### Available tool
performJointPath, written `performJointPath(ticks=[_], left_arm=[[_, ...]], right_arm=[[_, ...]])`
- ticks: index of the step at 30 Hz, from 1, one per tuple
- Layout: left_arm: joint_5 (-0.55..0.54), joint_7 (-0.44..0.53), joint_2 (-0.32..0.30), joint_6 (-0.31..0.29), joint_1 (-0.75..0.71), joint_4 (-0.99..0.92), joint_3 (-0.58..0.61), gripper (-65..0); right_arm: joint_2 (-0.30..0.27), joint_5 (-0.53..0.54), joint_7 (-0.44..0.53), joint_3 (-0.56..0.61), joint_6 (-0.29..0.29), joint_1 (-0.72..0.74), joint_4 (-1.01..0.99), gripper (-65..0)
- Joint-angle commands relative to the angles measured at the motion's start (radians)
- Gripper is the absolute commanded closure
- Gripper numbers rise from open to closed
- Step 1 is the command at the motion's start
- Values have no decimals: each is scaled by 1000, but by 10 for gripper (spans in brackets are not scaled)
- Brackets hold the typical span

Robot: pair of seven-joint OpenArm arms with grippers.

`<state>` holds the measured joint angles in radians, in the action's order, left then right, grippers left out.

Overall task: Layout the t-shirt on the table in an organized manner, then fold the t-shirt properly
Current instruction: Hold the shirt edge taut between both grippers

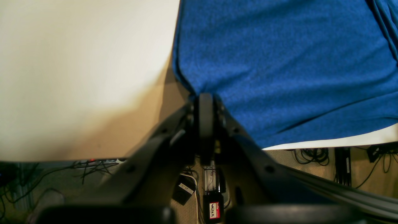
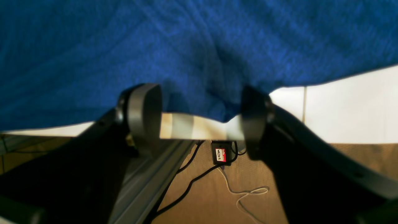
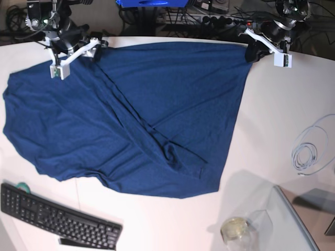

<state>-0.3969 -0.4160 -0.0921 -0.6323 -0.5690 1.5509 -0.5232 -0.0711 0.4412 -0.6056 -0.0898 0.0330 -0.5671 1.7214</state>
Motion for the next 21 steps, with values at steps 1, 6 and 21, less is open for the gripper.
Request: performJointPath(ticks=[1, 6, 21], left_arm=[[-14, 15, -10, -5, -9, 12, -7, 0], [-14, 15, -10, -5, -9, 12, -7, 0], [68, 15, -4, -5, -4, 12, -7, 0]], right_arm=[[-3, 3, 5, -3, -5, 0, -8, -348], [-3, 3, 6, -3, -5, 8, -56, -344], [14, 8, 6, -112, 3, 3, -51, -348]])
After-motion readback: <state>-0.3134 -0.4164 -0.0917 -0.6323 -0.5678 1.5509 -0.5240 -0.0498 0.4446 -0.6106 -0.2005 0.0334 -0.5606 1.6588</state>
